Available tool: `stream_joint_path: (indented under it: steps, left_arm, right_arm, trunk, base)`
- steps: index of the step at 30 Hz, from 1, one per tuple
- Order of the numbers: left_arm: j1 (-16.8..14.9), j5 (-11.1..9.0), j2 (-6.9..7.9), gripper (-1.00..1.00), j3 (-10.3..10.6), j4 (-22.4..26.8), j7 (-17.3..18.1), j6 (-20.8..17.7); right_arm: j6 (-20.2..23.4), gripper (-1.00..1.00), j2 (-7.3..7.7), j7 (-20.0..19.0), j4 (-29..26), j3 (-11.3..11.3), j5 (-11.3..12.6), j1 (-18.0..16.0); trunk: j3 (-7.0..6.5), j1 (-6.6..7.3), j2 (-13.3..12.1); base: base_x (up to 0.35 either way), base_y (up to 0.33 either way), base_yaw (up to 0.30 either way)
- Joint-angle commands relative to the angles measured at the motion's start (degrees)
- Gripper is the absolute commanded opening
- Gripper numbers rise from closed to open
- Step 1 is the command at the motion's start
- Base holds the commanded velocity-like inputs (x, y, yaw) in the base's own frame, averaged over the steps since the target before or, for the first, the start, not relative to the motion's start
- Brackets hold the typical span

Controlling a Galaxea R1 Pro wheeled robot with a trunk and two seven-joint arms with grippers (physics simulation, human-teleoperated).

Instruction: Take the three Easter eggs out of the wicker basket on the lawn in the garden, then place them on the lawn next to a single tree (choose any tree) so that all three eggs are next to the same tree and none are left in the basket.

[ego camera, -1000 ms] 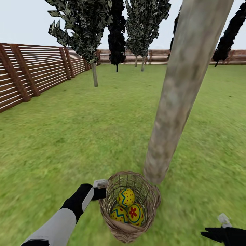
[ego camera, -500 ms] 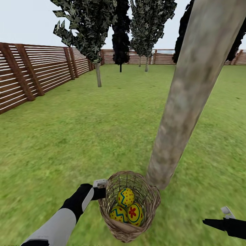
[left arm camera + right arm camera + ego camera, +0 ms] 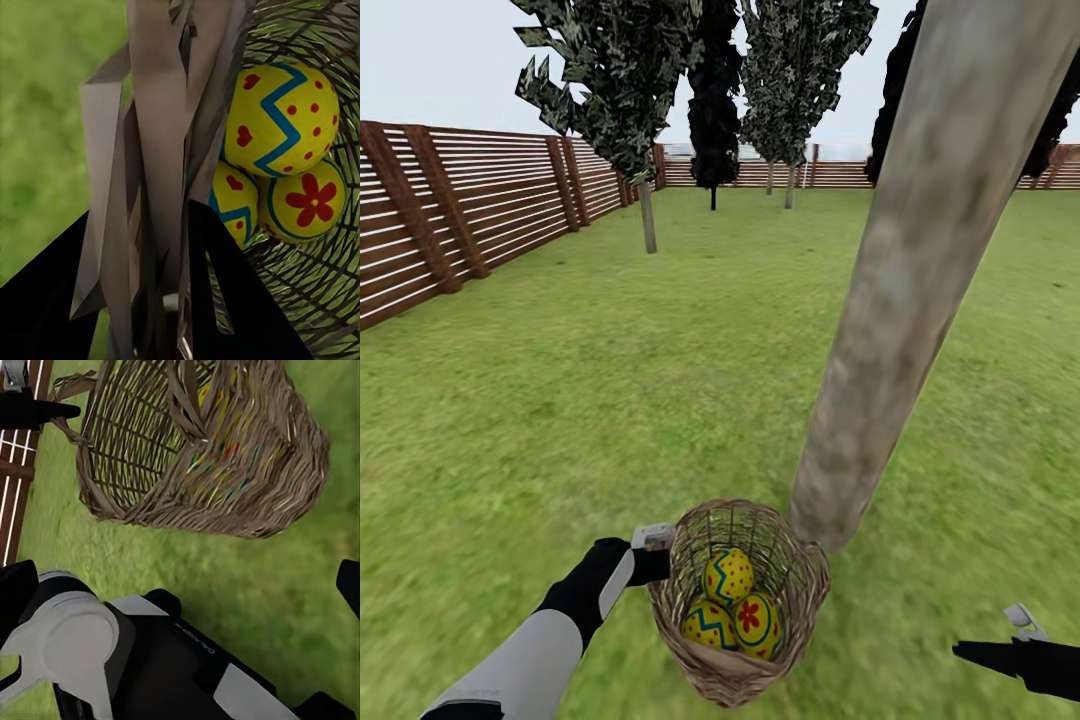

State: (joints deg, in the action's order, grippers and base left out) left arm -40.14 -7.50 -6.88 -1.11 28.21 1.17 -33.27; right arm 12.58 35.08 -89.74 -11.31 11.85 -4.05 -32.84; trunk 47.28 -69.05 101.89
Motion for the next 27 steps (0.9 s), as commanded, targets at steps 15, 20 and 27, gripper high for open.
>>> stream_joint_path:
  steps: [15, 20, 27]
  left_arm:
    - [-0.02, -0.85, 0.29, -1.0, -0.48, -0.17, -0.02, 1.52]
    - [-0.02, -0.84, 0.29, -1.0, -0.48, -0.17, -0.02, 1.5]
    - [-0.02, -0.84, 0.29, -1.0, -0.48, -0.17, -0.02, 1.53]
  right_arm:
    - [0.6, 1.0, -0.01, -0.26, -0.02, 0.36, -0.87, -0.03]
    - [0.6, 1.0, -0.01, -0.26, -0.02, 0.39, -0.87, -0.03]
    - [0.6, 1.0, 0.0, -0.26, -0.02, 0.37, -0.87, -0.03]
  trunk:
    - [2.74, -3.29, 6.05]
    - [3.64, -4.39, 8.06]
    - [4.9, -5.93, 10.87]
  base:
    - [0.0, 0.0, 0.0]
    - [0.0, 0.0, 0.0]
    - [0.0, 0.0, 0.0]
